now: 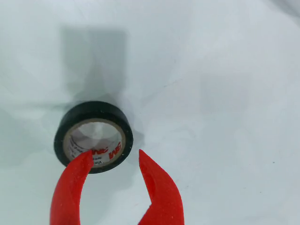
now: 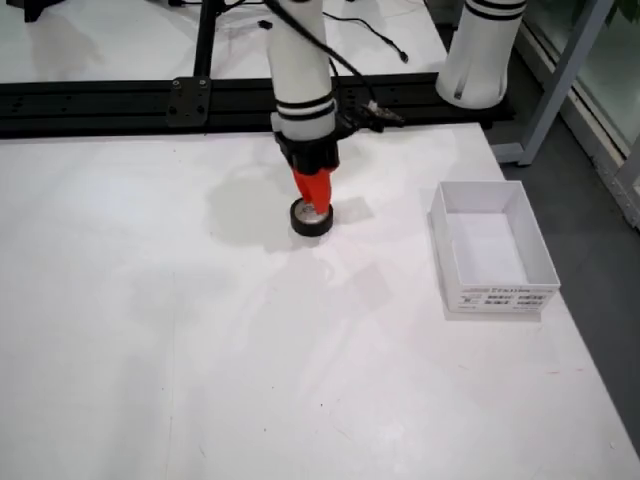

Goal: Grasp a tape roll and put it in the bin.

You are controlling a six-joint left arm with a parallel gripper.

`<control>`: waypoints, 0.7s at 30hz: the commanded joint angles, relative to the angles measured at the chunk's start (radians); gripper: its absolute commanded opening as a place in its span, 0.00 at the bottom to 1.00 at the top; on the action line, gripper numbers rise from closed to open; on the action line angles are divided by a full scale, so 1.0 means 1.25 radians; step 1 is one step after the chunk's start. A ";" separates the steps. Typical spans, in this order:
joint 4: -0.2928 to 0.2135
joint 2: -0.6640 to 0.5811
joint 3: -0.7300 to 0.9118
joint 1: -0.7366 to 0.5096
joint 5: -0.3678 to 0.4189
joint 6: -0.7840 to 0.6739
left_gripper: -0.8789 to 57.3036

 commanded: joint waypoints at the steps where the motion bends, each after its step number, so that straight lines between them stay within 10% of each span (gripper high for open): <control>1: 0.010 0.105 -0.096 -0.001 -0.016 -0.008 0.38; 16: 0.020 0.074 -0.035 0.026 -0.020 -0.008 0.36; 21: 0.020 0.069 -0.027 0.032 -0.021 -0.008 0.17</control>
